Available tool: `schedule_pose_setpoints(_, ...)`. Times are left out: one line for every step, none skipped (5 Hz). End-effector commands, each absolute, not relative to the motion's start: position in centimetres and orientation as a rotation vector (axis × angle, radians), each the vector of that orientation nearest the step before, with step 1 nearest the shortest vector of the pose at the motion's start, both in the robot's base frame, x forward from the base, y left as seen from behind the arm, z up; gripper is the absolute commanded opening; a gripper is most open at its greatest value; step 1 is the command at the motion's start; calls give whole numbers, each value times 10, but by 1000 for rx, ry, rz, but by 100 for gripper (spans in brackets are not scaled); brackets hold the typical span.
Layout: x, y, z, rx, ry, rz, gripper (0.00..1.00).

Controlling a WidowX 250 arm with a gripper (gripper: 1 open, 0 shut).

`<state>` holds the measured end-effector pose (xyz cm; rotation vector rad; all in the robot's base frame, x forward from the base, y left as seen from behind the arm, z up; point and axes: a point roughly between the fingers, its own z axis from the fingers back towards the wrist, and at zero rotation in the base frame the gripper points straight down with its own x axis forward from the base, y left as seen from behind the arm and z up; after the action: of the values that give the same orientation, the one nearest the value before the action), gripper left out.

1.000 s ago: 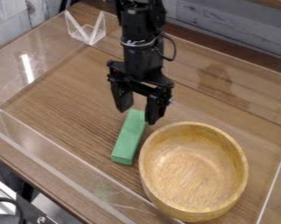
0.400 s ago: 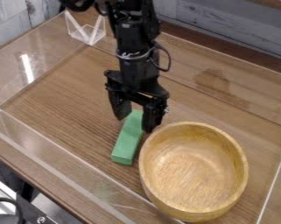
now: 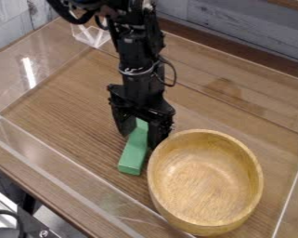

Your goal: Put the green block in the brown bowl

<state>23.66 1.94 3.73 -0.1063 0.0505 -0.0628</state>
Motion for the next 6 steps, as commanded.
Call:
schedule_pose_setpoints(241,22,38,-108,16,-51,100)
schedule_pose_setpoints(239,22,33,-112,20,-45,100)
schedule_pose_setpoints(238,21,27,-116,21,-39,0)
schedule_pose_setpoints(236,21,25,-123,34,-36,0)
schedule_pose_setpoints(234,20,24,-130,48,-33,0)
schedule_pose_setpoints(231,19,23,-137,63,-30,0)
